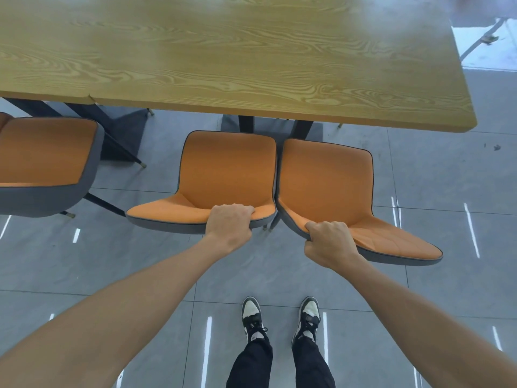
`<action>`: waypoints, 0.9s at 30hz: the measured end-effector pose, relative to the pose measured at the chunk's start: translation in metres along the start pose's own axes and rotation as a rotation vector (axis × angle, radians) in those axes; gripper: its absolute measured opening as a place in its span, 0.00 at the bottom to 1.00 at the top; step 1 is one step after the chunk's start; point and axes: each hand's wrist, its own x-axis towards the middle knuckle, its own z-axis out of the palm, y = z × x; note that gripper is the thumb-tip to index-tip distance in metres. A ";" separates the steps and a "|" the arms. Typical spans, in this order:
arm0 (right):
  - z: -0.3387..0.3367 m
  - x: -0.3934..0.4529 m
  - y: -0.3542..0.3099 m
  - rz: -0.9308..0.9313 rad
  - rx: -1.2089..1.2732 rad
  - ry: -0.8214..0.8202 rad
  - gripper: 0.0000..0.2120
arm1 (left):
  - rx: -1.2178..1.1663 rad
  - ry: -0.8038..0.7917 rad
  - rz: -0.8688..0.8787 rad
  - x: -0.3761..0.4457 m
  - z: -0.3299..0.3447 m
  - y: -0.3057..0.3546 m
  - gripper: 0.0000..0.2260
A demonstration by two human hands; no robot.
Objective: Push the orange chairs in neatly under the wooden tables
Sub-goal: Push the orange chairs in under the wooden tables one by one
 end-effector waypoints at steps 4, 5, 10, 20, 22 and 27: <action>0.000 -0.002 -0.002 0.010 0.017 0.015 0.05 | 0.018 -0.012 0.030 0.000 0.001 -0.002 0.07; 0.000 -0.002 -0.003 0.012 0.021 0.021 0.05 | 0.019 -0.012 0.034 0.000 0.001 -0.002 0.07; 0.000 -0.004 -0.003 -0.002 0.025 0.038 0.06 | 0.026 -0.004 0.045 -0.002 0.000 -0.003 0.06; 0.005 -0.008 0.000 -0.052 0.056 0.108 0.10 | -0.005 0.007 0.050 -0.004 0.003 -0.005 0.06; 0.008 -0.010 0.003 -0.049 0.059 0.107 0.10 | -0.005 0.005 0.053 -0.004 0.004 -0.006 0.07; 0.010 -0.010 0.004 -0.017 0.014 0.071 0.06 | -0.032 0.008 0.046 -0.004 0.003 -0.005 0.10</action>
